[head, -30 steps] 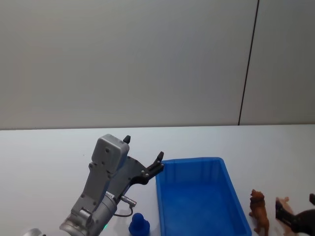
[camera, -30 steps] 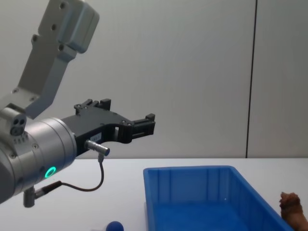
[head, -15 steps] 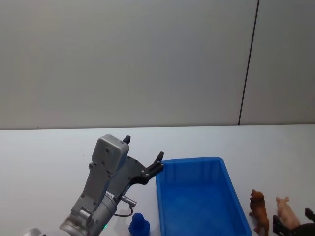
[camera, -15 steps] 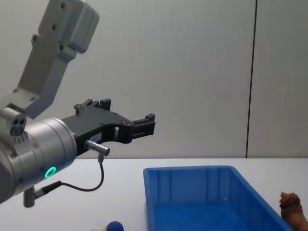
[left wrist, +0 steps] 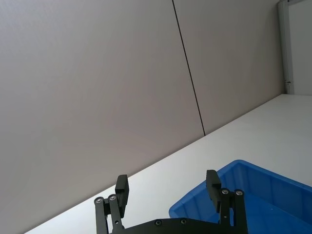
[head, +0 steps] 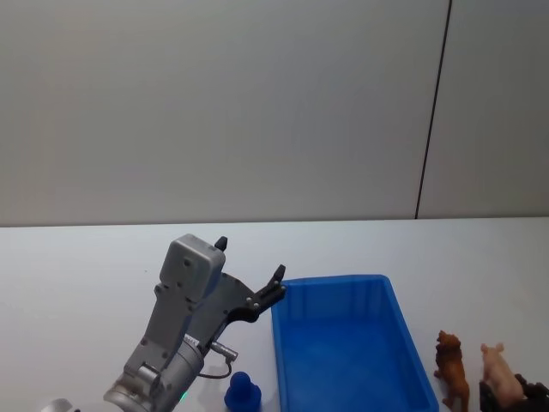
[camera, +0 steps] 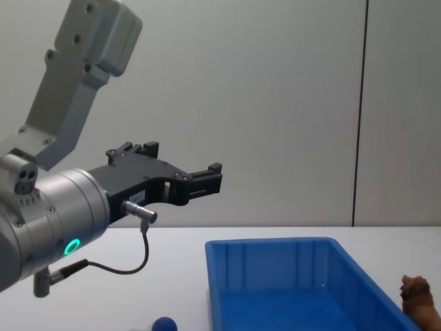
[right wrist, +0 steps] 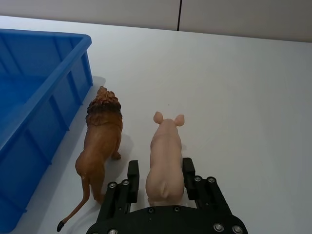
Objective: Pick up the two dolls from the table and place them into the box.
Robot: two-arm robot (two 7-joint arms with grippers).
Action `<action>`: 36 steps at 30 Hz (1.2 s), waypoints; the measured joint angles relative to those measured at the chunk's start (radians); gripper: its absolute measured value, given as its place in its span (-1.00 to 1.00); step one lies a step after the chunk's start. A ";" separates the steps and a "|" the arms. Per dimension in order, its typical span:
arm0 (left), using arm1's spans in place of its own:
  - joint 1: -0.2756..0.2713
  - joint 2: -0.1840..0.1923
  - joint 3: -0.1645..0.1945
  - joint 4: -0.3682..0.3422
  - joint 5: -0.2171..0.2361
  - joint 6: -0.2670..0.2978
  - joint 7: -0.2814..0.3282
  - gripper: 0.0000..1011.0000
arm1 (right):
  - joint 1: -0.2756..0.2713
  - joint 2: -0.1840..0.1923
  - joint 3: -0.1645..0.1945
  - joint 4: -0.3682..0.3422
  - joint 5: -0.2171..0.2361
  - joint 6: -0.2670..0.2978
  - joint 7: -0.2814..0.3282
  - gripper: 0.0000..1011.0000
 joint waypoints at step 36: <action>0.000 0.000 0.000 0.000 0.000 0.000 0.000 0.98 | 0.046 -0.015 0.002 -0.149 -0.038 -0.057 0.100 -0.25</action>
